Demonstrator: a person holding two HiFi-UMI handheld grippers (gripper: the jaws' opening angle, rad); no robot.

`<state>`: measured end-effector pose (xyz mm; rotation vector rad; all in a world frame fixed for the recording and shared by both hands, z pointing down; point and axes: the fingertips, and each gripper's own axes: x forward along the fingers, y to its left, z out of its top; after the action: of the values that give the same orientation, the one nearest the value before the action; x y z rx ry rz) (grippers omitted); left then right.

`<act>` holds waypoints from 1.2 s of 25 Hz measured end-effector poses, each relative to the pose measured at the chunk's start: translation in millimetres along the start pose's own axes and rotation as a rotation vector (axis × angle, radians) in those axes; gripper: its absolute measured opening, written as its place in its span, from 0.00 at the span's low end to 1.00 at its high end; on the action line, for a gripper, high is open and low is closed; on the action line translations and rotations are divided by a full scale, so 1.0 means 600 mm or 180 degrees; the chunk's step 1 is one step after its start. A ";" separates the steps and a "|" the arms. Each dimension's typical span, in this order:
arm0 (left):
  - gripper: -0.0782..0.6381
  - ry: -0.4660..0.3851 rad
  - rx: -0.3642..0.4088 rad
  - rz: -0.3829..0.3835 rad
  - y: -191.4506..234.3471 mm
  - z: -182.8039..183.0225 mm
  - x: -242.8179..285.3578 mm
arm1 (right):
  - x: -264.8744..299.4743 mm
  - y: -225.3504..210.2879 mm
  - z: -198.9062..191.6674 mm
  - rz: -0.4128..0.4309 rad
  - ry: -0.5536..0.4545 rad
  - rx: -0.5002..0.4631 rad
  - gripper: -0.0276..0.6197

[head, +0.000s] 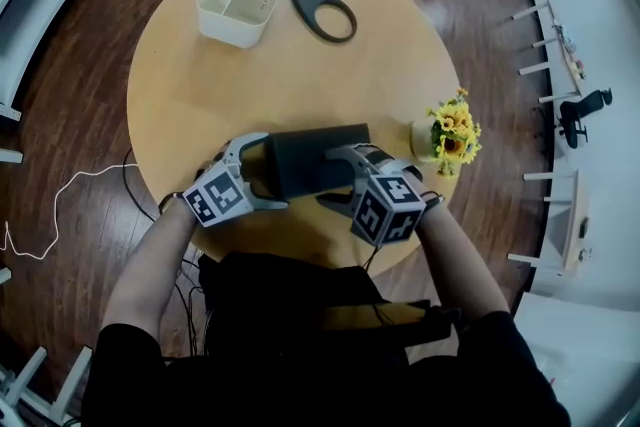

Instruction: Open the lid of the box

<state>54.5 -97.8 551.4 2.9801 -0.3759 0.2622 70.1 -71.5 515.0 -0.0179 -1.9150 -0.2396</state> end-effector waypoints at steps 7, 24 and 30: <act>0.93 0.0003 -0.0006 0.0003 0.002 -0.002 -0.002 | 0.018 -0.004 -0.020 -0.0008 0.0195 -0.0079 0.49; 0.91 0.0038 0.0031 0.0013 0.002 -0.002 -0.002 | -0.022 -0.015 -0.007 -0.0313 -0.0086 -0.0148 0.44; 0.91 0.0037 0.0038 0.0011 0.005 -0.004 -0.003 | -0.109 -0.076 0.020 -0.0770 -0.0566 0.0291 0.43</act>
<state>51.8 -99.8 553.7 2.9885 -0.3794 0.2831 76.1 -107.4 442.7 0.2627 -2.1038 -0.3212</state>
